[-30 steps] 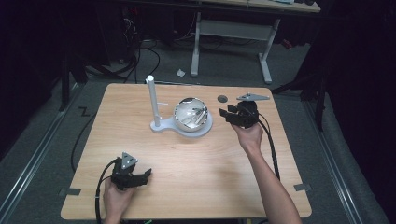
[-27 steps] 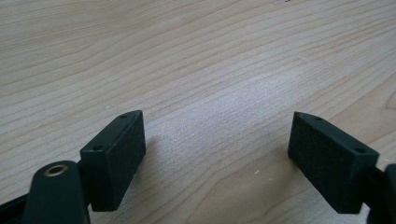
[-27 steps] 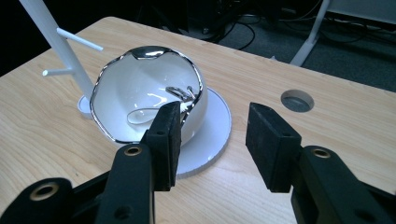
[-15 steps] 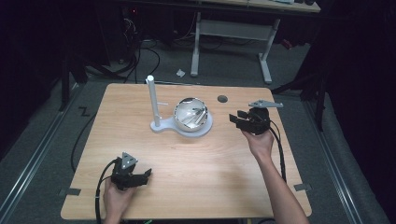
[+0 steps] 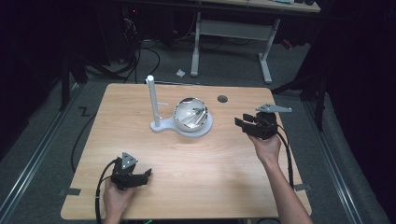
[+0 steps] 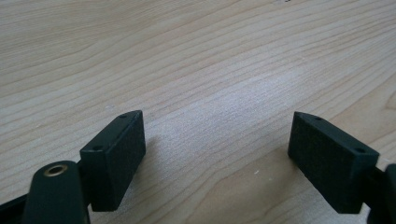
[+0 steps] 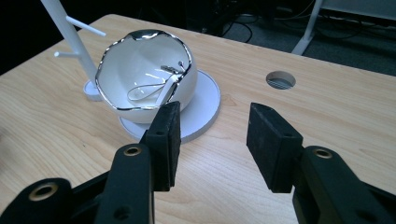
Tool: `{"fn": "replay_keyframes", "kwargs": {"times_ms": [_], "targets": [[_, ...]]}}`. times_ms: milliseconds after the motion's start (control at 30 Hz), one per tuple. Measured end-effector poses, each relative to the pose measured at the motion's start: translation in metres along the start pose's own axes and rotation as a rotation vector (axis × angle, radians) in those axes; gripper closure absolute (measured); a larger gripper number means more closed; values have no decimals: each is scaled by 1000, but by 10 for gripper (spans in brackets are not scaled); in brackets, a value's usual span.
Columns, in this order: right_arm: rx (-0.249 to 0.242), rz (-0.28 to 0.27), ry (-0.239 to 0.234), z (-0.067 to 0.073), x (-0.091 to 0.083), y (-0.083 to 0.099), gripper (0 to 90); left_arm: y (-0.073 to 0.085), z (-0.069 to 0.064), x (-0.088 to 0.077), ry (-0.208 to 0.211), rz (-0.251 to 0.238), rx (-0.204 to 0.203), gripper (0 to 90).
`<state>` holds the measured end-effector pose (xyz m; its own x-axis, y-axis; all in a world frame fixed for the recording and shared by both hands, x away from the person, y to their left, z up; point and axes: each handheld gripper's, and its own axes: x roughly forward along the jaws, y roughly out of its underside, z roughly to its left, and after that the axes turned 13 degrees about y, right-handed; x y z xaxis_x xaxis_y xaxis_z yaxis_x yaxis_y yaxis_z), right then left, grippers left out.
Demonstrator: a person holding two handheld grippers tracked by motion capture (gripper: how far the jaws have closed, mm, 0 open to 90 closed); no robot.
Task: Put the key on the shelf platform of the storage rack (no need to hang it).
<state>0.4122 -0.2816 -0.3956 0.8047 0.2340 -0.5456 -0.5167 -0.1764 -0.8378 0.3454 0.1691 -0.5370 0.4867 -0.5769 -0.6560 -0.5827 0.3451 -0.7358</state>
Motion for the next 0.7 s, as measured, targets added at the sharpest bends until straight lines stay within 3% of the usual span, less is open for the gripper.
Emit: {"fn": "replay_keyframes", "kwargs": {"times_ms": [700], "targets": [[20,-24,3,-2,-41,16,557,0,0,0,2,1,1,195]]}}
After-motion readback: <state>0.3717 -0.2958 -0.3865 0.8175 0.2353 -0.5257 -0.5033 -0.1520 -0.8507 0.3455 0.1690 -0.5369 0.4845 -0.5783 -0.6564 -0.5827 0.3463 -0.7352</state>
